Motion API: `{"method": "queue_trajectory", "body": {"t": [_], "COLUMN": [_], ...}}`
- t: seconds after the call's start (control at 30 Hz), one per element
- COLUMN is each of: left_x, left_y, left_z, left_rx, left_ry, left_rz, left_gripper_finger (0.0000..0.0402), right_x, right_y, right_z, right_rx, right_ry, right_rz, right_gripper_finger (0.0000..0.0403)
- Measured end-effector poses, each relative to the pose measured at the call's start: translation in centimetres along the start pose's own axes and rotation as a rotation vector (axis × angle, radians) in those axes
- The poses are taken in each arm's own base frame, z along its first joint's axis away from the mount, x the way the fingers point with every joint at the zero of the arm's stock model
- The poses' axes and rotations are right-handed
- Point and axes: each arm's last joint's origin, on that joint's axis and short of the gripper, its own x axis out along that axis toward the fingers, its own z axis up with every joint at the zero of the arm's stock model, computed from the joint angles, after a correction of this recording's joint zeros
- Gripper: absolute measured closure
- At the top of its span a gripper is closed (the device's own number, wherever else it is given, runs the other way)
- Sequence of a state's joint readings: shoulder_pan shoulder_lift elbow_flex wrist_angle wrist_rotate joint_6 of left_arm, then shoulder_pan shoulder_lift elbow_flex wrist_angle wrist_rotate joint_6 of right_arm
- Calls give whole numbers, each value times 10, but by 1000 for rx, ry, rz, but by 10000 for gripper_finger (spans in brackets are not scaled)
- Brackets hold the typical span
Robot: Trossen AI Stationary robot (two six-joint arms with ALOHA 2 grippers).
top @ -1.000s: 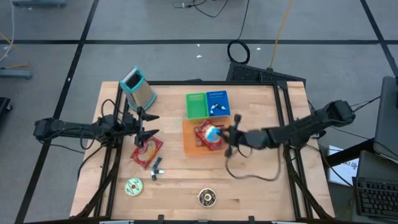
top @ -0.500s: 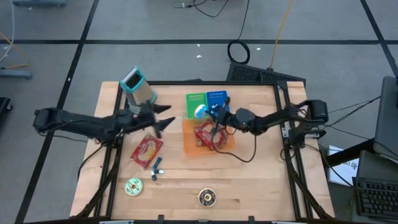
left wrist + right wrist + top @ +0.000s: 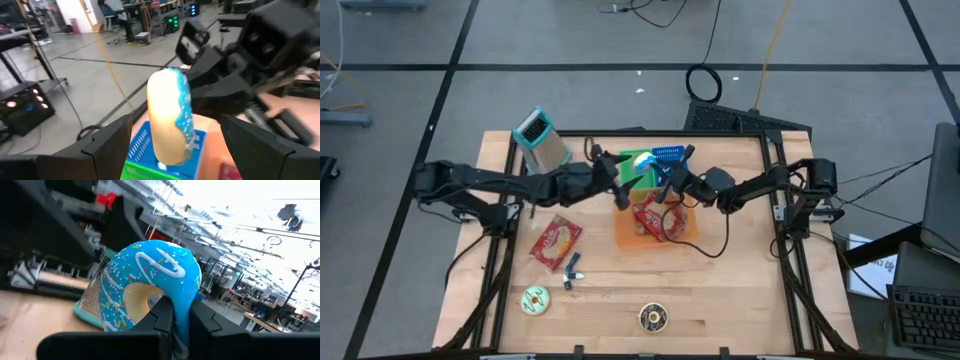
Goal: Pick & Place Food Item
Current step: Put the blue doughnut into the green bin
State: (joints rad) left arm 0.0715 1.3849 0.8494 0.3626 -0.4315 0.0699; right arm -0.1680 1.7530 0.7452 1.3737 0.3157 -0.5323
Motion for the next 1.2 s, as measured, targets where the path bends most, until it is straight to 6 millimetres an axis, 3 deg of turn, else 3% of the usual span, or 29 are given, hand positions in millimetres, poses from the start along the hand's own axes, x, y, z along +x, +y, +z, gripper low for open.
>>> {"method": "queue_trajectory", "body": {"t": [0.2, 0.33, 0.67, 0.8, 1.03, 1.2], "left_x": [19, 21, 20, 16, 5, 15], "left_y": [-3, -1, -3, 1, 19, 43], "left_z": [4, 6, 6, 11, 27, 18], "left_rx": [2, 0, -35, -37, -44, -63], "left_ry": [6, 4, -1, -13, -59, 0], "left_rz": [10, 57, 13, 52, 219, 206], "left_gripper_finger": [96, 114, 264, 304, 338, 352], "right_x": [-1, -4, -7, -7, -9, -11], "right_y": [4, 12, 20, 21, 24, 17], "right_z": [2, 5, 9, 9, 4, 19], "right_rx": [25, 28, 78, 152, 274, 321], "right_ry": [0, -2, -2, 6, 69, 92], "right_rz": [17, 44, 63, 77, 72, 99], "right_gripper_finger": [385, 385, 359, 334, 274, 243]}}
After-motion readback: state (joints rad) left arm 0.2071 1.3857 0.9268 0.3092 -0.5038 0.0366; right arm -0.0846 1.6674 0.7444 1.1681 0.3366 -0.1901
